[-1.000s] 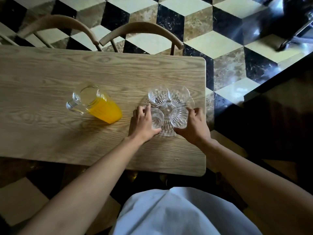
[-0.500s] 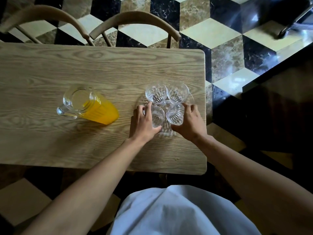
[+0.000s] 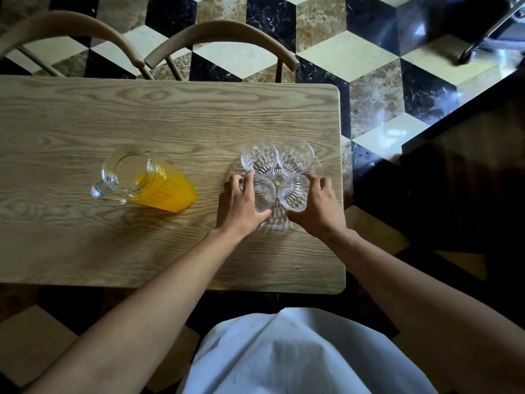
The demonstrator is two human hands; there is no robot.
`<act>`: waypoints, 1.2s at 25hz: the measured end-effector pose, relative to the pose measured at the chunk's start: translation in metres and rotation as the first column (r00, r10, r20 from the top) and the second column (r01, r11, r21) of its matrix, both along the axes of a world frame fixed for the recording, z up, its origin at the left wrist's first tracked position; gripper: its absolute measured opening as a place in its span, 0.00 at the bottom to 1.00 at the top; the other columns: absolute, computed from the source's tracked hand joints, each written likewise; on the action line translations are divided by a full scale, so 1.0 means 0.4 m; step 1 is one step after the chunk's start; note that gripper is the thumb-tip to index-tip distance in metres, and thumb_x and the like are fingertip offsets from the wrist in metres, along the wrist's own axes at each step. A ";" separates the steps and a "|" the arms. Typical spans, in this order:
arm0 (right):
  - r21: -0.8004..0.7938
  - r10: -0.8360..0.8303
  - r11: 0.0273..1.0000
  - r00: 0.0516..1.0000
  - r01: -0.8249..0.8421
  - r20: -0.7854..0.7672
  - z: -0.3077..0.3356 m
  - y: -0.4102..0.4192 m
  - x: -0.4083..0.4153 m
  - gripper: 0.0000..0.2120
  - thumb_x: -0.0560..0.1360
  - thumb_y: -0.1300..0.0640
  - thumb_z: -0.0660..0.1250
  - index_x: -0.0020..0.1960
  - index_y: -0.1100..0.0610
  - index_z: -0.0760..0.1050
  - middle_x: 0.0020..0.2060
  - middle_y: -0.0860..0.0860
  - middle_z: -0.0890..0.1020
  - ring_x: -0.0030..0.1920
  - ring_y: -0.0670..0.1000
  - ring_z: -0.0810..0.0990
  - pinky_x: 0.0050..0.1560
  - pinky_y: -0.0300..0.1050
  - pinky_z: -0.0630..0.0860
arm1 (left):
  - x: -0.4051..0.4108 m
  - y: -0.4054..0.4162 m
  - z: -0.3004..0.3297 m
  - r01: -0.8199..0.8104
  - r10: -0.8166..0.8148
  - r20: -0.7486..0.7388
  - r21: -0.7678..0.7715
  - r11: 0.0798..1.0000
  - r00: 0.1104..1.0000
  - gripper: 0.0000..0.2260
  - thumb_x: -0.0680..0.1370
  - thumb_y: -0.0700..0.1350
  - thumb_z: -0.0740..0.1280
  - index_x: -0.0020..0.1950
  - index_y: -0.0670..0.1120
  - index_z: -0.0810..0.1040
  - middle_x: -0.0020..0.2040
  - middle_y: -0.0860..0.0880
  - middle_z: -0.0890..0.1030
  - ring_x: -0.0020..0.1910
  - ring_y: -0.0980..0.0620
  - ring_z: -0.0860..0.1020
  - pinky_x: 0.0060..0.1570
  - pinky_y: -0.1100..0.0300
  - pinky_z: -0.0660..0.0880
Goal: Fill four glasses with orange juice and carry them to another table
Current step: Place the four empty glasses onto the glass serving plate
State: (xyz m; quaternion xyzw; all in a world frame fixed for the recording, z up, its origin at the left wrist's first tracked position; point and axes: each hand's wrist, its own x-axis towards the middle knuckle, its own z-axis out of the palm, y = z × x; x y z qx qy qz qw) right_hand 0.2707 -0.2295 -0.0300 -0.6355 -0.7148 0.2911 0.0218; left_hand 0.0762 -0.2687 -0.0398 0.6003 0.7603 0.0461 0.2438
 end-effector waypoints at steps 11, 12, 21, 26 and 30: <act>-0.048 -0.014 0.999 1.000 0.013 -0.012 -0.013 -0.010 0.003 0.54 0.65 0.41 0.80 0.80 0.54 0.53 0.70 0.57 0.65 0.68 0.59 0.73 0.59 0.53 0.77 | 0.004 -0.001 -0.014 0.000 0.002 0.050 -0.049 0.999 0.999 0.52 0.71 0.57 0.80 0.85 0.47 0.53 0.75 0.40 0.63 0.71 0.41 0.69 0.70 0.44 0.74; -0.052 -0.014 0.999 1.000 0.014 -0.011 -0.013 -0.009 0.004 0.54 0.65 0.41 0.80 0.80 0.54 0.52 0.70 0.57 0.65 0.68 0.59 0.73 0.59 0.53 0.77 | 0.006 0.001 -0.013 0.000 0.003 0.046 -0.049 0.999 0.999 0.52 0.71 0.58 0.80 0.85 0.47 0.53 0.75 0.41 0.64 0.71 0.41 0.69 0.69 0.45 0.74; -0.040 0.013 0.999 1.000 -0.013 -0.001 -0.008 -0.003 0.006 0.52 0.65 0.42 0.80 0.79 0.55 0.55 0.68 0.58 0.68 0.65 0.59 0.74 0.60 0.55 0.78 | 0.022 -0.003 0.003 -0.008 0.012 0.089 -0.049 0.999 0.996 0.49 0.73 0.55 0.80 0.85 0.46 0.53 0.78 0.40 0.63 0.75 0.41 0.66 0.73 0.49 0.68; -0.048 0.013 0.999 1.000 -0.013 -0.002 -0.003 -0.004 0.009 0.53 0.65 0.42 0.80 0.80 0.55 0.54 0.68 0.58 0.68 0.66 0.59 0.74 0.60 0.55 0.77 | 0.028 -0.004 0.010 -0.024 0.033 0.092 -0.092 0.995 0.995 0.52 0.74 0.56 0.79 0.86 0.48 0.48 0.82 0.38 0.57 0.79 0.40 0.61 0.77 0.46 0.65; -0.044 0.025 0.999 1.000 -0.025 0.011 0.000 -0.007 0.011 0.54 0.65 0.42 0.80 0.80 0.55 0.53 0.69 0.58 0.67 0.65 0.60 0.74 0.59 0.56 0.78 | 0.023 -0.003 0.015 -0.029 0.040 0.111 -0.100 0.995 0.993 0.53 0.74 0.56 0.79 0.87 0.47 0.47 0.82 0.38 0.55 0.79 0.39 0.62 0.78 0.45 0.66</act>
